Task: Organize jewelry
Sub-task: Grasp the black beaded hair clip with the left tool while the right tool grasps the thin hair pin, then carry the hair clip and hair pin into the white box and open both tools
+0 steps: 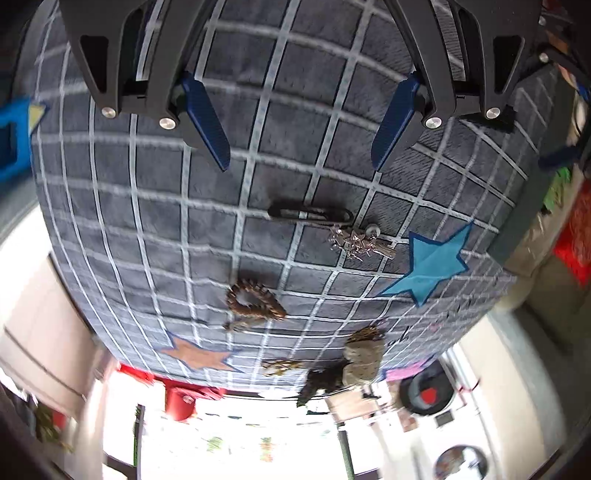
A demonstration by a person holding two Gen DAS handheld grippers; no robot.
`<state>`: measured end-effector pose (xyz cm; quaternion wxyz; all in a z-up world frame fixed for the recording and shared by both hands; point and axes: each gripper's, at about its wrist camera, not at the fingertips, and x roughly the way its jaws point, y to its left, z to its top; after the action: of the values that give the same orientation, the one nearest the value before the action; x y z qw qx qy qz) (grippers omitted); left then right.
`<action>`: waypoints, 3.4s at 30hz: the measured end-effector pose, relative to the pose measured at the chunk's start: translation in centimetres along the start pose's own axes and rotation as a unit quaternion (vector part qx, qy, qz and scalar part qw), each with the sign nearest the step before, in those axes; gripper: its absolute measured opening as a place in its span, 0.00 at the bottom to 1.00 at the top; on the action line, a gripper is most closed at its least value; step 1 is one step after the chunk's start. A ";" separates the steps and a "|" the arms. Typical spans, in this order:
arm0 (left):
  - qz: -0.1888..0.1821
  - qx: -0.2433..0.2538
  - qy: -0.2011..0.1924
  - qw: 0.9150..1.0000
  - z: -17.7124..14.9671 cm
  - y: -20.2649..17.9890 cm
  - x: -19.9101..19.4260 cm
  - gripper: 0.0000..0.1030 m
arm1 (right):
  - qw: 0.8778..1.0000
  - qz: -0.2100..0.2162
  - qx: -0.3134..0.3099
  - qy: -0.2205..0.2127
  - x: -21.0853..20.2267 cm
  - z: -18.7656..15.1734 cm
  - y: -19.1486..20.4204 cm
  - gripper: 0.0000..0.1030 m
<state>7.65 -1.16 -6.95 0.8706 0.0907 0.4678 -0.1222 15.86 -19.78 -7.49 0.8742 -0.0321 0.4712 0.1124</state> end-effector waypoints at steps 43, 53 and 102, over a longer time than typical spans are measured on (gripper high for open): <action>-0.092 -0.013 0.019 0.995 -1.7 -1.6 -0.2 0.32 | 0.996 0.077 0.039 0.023 -1.4 -3.0 2.6 0.02; -0.082 -0.022 0.013 0.996 -3.1 -1.5 -2.4 0.32 | 0.994 0.094 0.056 0.019 -4.0 -5.5 4.4 0.02; 0.053 -0.188 -0.077 0.978 -6.2 21.1 -9.7 0.32 | 0.985 0.168 -0.035 0.025 -4.3 2.7 24.1 0.02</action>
<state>3.79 21.86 -1.28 0.9107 -0.0595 0.4086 0.0080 10.34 3.43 -1.17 0.8291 0.0142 0.4878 0.2730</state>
